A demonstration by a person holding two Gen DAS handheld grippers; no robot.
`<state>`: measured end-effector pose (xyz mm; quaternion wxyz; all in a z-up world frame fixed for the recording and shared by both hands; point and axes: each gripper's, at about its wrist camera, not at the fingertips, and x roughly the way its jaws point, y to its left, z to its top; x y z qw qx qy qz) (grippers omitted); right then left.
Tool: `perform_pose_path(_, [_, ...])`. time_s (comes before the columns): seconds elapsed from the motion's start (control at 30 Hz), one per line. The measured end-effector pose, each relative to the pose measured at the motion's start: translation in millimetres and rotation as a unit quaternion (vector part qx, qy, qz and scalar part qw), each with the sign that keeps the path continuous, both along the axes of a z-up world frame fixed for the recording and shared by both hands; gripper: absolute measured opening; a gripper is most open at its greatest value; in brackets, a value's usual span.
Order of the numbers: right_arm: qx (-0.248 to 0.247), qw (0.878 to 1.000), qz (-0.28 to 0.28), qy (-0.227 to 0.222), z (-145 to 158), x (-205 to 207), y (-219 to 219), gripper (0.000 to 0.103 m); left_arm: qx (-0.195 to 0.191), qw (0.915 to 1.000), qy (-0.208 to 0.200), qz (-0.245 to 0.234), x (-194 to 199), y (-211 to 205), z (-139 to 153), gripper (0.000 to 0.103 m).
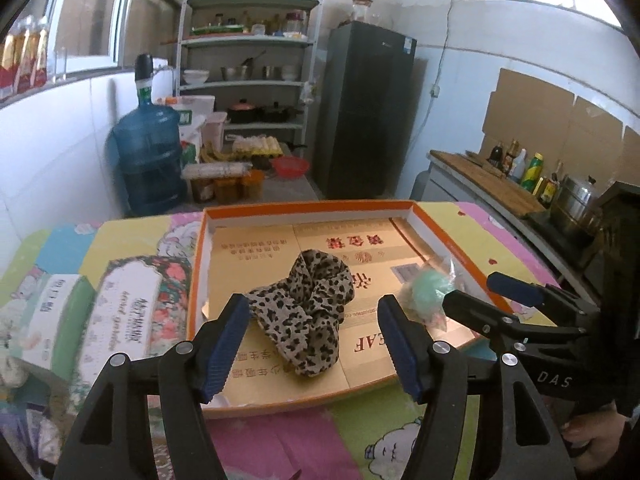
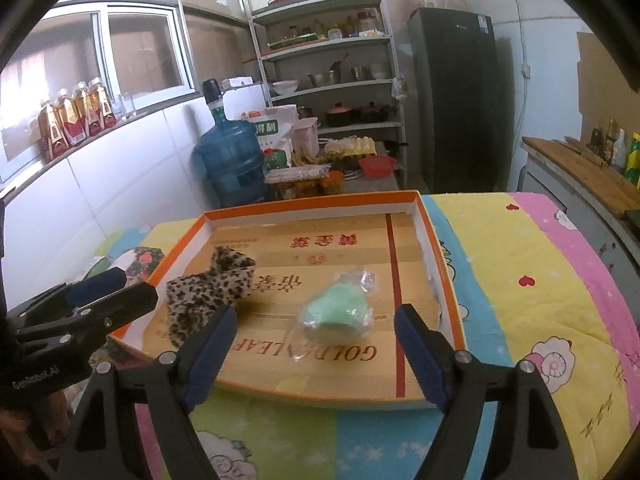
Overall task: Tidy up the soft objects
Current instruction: 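Raise both open grippers out of the box and back over the mat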
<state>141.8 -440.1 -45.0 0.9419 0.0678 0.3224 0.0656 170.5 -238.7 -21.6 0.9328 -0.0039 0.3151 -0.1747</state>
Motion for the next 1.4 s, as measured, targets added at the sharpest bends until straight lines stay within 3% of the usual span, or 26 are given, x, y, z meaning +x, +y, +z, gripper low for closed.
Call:
perform_pose_path(0.53, [-0.019, 0.999, 0.025, -0.044, 35, -46, 56, 0.081, -0.001, 0.9984, -0.052, 0.021, -51, 44, 34, 0.068])
perform_pose_path(1.4, [-0.022, 0.993, 0.098, -0.056, 51, -61, 152, 0.081, 0.006, 0.9927, -0.087, 0.084, -91, 137, 44, 0.068])
